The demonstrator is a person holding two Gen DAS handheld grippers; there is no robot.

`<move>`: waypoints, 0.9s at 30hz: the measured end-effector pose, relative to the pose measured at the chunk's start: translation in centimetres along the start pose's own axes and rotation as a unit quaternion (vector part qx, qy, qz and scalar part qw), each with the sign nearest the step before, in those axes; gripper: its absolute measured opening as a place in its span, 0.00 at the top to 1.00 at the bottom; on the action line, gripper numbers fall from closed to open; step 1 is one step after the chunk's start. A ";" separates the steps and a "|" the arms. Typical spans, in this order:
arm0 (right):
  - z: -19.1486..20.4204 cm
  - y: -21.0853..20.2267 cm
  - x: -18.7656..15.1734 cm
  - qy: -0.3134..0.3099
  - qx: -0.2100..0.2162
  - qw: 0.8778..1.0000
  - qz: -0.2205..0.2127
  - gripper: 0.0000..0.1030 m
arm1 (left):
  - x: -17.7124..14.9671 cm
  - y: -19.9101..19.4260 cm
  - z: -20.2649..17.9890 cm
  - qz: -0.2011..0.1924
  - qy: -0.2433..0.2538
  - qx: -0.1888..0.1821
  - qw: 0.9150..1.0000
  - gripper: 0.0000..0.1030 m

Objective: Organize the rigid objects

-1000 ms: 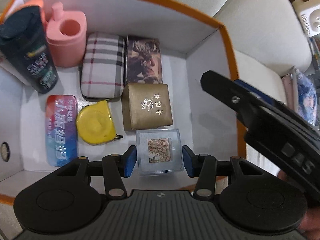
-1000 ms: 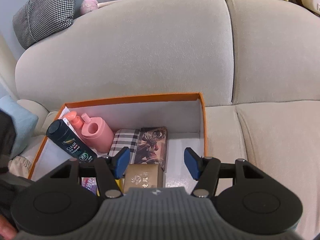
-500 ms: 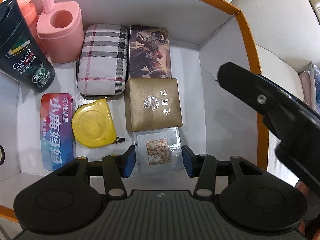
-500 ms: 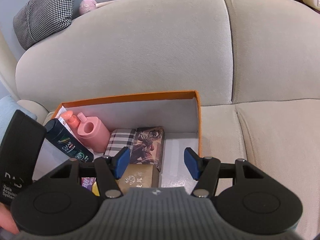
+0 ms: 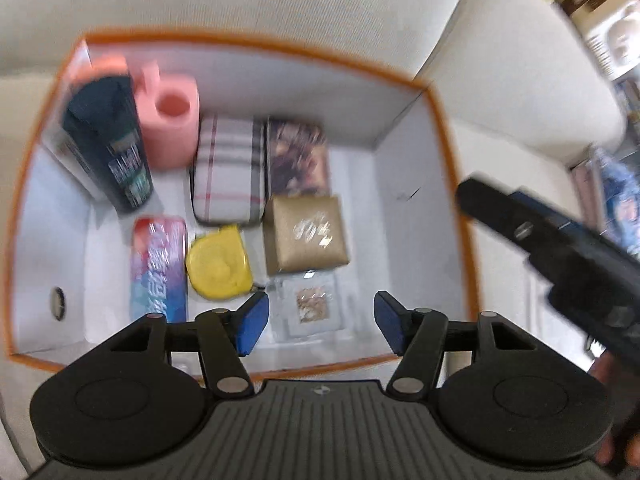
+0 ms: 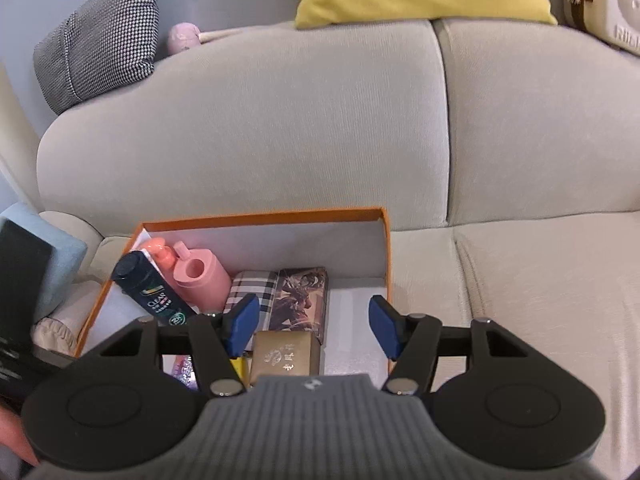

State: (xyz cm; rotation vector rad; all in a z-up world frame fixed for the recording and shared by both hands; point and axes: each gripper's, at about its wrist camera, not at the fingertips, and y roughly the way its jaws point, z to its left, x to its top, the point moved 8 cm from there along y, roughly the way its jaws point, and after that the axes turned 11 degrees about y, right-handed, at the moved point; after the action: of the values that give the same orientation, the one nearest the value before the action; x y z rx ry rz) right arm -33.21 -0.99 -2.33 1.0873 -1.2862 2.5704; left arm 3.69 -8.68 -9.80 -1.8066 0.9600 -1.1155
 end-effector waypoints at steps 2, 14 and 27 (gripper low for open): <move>0.2 -1.1 0.0 -0.002 -0.006 1.000 -0.007 0.39 | 0.6 -2.4 -0.4 -0.057 0.020 0.006 0.998 0.31; 2.7 -8.2 -1.0 -0.001 -0.006 0.998 -0.066 0.26 | -0.5 -15.2 -0.9 -0.294 0.160 0.179 0.925 0.08; 5.6 -9.9 -7.5 -0.021 -0.020 0.990 -0.140 0.08 | -5.9 -14.7 2.6 -0.397 0.024 0.126 0.909 0.00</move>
State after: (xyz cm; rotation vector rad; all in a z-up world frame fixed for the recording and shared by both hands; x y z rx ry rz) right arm -20.98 3.14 1.94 1.2226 -1.0976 2.3195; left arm 7.02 3.04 0.66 -1.9925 0.0405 -1.6797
